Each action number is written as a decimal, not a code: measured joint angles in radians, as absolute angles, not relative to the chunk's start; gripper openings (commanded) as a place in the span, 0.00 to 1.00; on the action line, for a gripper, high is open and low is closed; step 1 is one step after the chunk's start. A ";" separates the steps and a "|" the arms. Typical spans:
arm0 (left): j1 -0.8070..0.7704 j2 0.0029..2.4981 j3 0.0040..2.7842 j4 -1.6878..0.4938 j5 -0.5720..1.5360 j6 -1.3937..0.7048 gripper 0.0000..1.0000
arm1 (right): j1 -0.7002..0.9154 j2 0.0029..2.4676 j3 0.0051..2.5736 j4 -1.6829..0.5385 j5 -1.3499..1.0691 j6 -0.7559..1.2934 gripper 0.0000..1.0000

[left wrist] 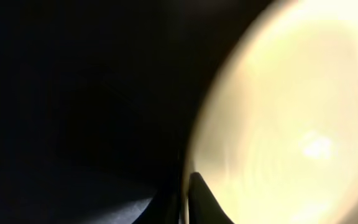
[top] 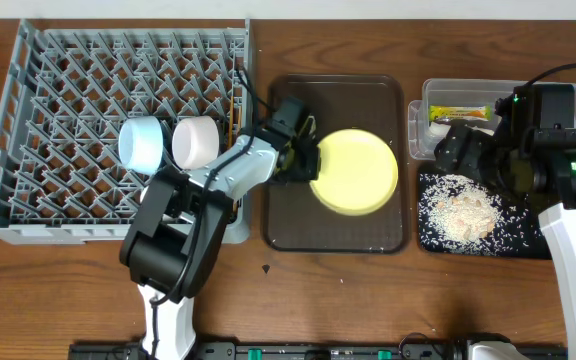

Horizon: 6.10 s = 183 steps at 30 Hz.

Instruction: Sort waste into correct bins and load items into the dishwasher

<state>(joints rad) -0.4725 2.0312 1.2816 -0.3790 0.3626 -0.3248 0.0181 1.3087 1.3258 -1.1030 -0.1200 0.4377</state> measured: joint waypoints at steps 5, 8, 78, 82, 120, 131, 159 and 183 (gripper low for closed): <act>-0.450 2.027 1.281 -0.410 0.406 -0.301 0.07 | 0.019 1.309 1.326 -1.103 -0.120 0.438 0.99; -0.424 1.988 1.263 -0.432 0.419 -0.287 0.07 | 0.019 1.309 1.326 -1.103 -0.120 0.438 0.99; 0.427 1.542 1.256 -0.381 -0.285 0.282 0.10 | 0.019 1.309 1.326 -1.068 -0.122 0.437 0.99; 0.381 1.542 1.256 -0.381 -0.292 0.289 0.24 | 0.019 1.309 1.326 -1.069 -0.122 0.438 0.99; -0.172 0.900 1.256 -0.924 -0.241 0.003 0.88 | 0.019 1.309 1.326 -1.080 -0.123 0.438 0.99; -0.172 0.900 1.256 -1.044 -0.231 0.002 0.95 | 0.019 1.309 1.326 -1.080 -0.123 0.437 0.99; -0.172 0.902 1.256 -1.044 -0.223 0.000 0.96 | 0.019 1.309 1.326 -1.080 -0.123 0.438 0.99; -0.172 0.902 1.256 -1.044 -0.223 0.000 0.96 | 0.019 1.309 1.326 -1.080 -0.122 0.438 0.99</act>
<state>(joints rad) -0.1722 0.9016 1.2556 -1.0439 -0.2230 -0.0002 0.0185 1.3087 1.3258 -1.0798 -0.1223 0.4377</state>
